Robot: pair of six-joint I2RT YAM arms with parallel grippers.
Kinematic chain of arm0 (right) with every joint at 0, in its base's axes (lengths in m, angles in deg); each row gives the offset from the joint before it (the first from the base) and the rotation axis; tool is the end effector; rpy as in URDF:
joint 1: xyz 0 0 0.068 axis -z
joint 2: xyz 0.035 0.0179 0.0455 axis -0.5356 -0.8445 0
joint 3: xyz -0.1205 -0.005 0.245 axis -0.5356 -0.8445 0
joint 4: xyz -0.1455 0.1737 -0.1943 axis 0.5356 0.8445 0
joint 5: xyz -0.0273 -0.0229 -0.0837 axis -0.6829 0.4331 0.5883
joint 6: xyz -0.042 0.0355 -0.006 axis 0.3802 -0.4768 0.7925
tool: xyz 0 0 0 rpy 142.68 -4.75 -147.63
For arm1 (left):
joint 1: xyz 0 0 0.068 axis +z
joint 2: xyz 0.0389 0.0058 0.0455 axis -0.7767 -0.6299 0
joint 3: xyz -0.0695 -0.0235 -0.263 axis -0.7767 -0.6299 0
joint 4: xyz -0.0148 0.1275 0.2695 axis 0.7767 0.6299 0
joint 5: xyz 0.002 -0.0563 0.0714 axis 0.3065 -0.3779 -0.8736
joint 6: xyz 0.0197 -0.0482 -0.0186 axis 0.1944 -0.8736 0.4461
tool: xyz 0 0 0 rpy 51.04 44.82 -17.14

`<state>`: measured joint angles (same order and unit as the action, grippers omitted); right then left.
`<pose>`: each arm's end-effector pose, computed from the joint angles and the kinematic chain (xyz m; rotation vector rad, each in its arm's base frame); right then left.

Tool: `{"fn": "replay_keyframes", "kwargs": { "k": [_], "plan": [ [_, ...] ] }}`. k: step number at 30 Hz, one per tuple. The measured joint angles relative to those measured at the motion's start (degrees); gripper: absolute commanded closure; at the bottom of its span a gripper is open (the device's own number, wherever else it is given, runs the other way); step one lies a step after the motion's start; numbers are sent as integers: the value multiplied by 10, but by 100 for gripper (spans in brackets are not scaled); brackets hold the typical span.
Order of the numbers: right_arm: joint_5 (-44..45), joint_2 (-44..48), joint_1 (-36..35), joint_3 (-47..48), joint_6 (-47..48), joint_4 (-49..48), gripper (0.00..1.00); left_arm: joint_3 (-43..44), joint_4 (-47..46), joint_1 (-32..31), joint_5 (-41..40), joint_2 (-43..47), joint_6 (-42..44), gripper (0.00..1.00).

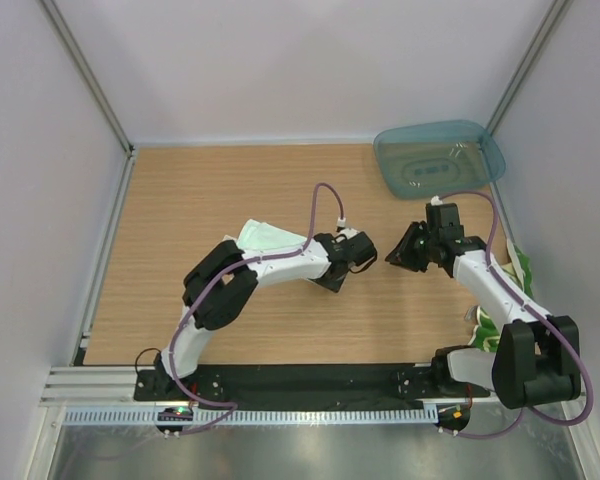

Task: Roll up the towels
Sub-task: Roll the towel

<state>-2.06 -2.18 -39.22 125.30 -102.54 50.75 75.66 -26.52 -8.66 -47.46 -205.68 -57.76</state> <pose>0.2735 0.0416 0.1983 0.5427 2.5156 0.5903 0.2469 -0.3910 0.1447 0.5525 2.5956 0.1294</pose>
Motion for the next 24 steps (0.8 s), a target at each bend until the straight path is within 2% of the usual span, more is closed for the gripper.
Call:
{"fn": "replay_keyframes", "kwargs": {
  "k": [6,11,13,14,18,21,24],
  "plan": [
    [-3,-9,3,0,5,-2,75,-38,-43,3,0,15,-7,64],
    [-14,-19,3,0,6,-7,75,-84,-92,25,15,42,-7,80],
    [-29,-25,3,-1,6,-19,72,-96,-105,36,21,49,-4,84],
    [-39,-28,3,-3,3,-30,69,-100,-110,41,24,52,-2,88],
    [-105,-43,3,-24,-26,-91,43,-115,-129,53,41,64,9,92],
    [-153,-67,-1,-43,-64,-153,34,-139,-145,57,60,82,14,93],
    [-173,-98,-19,-46,-95,-200,32,-164,-149,58,80,105,14,93]
  ]
}}
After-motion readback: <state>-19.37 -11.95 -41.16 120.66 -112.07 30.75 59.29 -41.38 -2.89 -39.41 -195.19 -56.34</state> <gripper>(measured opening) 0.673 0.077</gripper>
